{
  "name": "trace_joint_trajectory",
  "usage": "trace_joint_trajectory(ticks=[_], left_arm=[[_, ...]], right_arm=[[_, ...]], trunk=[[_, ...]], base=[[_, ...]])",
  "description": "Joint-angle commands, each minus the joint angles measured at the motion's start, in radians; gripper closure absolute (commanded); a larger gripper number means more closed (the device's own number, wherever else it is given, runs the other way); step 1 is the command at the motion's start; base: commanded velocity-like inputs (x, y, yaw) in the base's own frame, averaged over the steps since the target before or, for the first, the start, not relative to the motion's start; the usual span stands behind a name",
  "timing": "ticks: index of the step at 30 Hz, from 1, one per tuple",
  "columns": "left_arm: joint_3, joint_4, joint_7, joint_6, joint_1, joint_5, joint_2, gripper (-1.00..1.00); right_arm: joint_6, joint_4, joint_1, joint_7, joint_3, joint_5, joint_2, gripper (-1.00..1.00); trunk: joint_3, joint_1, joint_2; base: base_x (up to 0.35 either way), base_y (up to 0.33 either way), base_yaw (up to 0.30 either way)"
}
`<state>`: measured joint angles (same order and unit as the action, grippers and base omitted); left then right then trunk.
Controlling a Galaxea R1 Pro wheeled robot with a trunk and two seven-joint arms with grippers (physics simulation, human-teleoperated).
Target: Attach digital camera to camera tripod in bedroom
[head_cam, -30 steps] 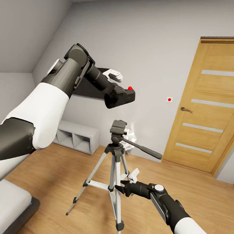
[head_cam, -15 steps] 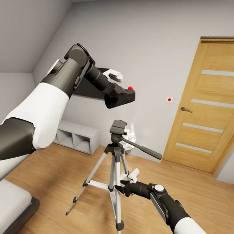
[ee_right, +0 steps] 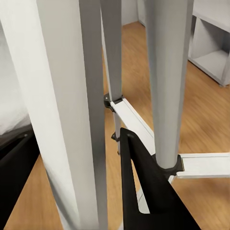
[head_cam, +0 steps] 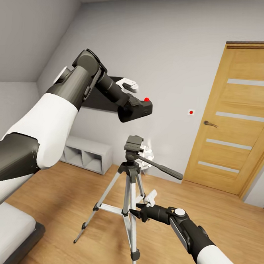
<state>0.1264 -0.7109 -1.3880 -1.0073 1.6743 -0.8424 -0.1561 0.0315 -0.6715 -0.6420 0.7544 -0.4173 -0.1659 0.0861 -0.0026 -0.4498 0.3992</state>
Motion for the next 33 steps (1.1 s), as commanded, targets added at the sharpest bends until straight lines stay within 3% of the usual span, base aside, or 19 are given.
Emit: trace_joint_trajectory(ticks=[1,33], left_arm=[[-0.001,-0.001,-0.009,-0.010,0.000,-0.010,0.000,1.00],[-0.001,-0.001,-0.009,-0.010,0.000,-0.010,-0.002,1.00]], right_arm=[[0.004,-0.001,-0.001,0.001,-0.004,-0.015,0.001,1.00],[0.005,0.025,-0.001,-0.006,0.003,-0.017,0.001,1.00]], trunk=[[0.000,0.000,0.001],[0.000,0.000,0.001]], base=[[0.000,0.000,0.000],[0.000,0.000,0.000]])
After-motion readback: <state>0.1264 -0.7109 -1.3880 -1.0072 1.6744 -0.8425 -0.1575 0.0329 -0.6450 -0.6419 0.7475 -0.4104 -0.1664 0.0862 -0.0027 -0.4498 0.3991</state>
